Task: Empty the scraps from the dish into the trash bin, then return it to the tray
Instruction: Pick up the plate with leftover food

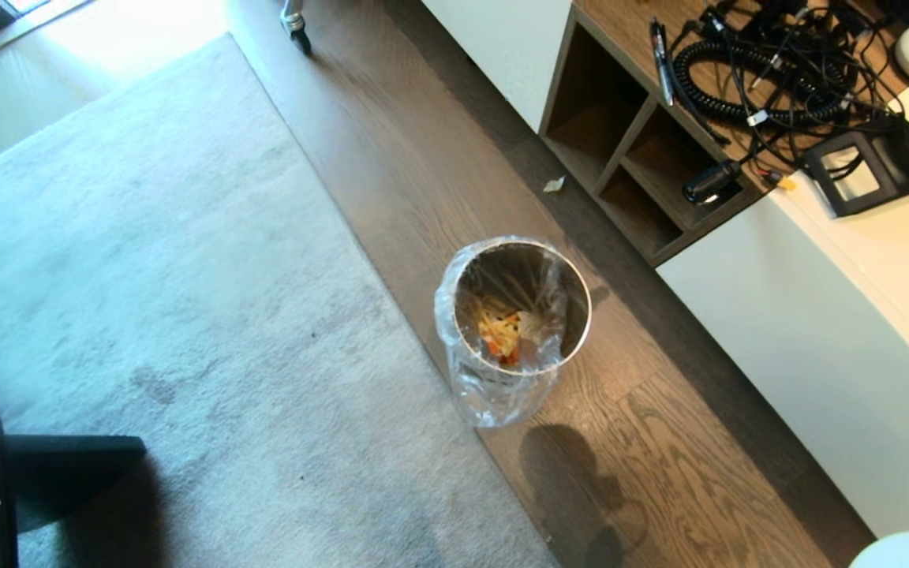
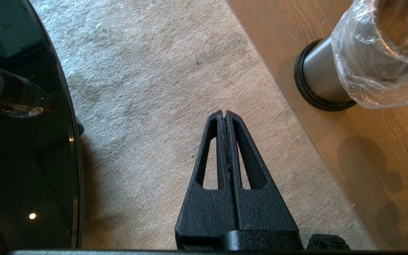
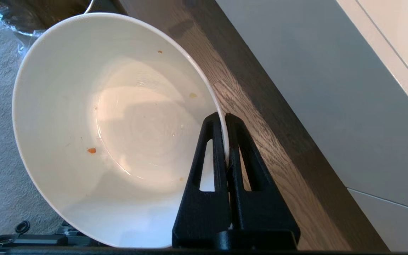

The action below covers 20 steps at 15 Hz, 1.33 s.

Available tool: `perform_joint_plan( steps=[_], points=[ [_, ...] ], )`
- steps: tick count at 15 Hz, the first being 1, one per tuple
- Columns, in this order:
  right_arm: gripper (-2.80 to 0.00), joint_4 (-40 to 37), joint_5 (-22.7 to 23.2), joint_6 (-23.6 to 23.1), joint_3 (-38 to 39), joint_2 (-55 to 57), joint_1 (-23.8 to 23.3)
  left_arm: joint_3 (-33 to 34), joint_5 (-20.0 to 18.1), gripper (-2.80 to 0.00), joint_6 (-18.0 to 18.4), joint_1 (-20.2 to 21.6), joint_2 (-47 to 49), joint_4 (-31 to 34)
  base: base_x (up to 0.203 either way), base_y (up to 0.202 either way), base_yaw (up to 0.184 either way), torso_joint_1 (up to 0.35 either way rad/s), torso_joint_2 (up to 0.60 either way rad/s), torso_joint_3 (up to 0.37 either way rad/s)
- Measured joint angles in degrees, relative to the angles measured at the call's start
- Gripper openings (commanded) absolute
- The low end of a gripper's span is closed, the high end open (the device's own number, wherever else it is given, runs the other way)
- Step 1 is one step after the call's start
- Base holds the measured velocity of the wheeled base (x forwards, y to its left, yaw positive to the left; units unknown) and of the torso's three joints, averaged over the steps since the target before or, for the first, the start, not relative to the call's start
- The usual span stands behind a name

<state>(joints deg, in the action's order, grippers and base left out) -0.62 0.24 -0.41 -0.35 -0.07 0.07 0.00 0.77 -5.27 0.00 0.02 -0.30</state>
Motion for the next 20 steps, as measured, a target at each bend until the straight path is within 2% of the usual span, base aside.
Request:
perform_joint_plan(
  steps=[20],
  points=[
    [-2.80,0.00,-0.02,0.00,0.02,0.00,0.00,-0.07,0.00,-2.80,-0.18,0.00,0.00,0.15,0.000,0.000,0.000,0.001,0.00,0.202]
  ],
)
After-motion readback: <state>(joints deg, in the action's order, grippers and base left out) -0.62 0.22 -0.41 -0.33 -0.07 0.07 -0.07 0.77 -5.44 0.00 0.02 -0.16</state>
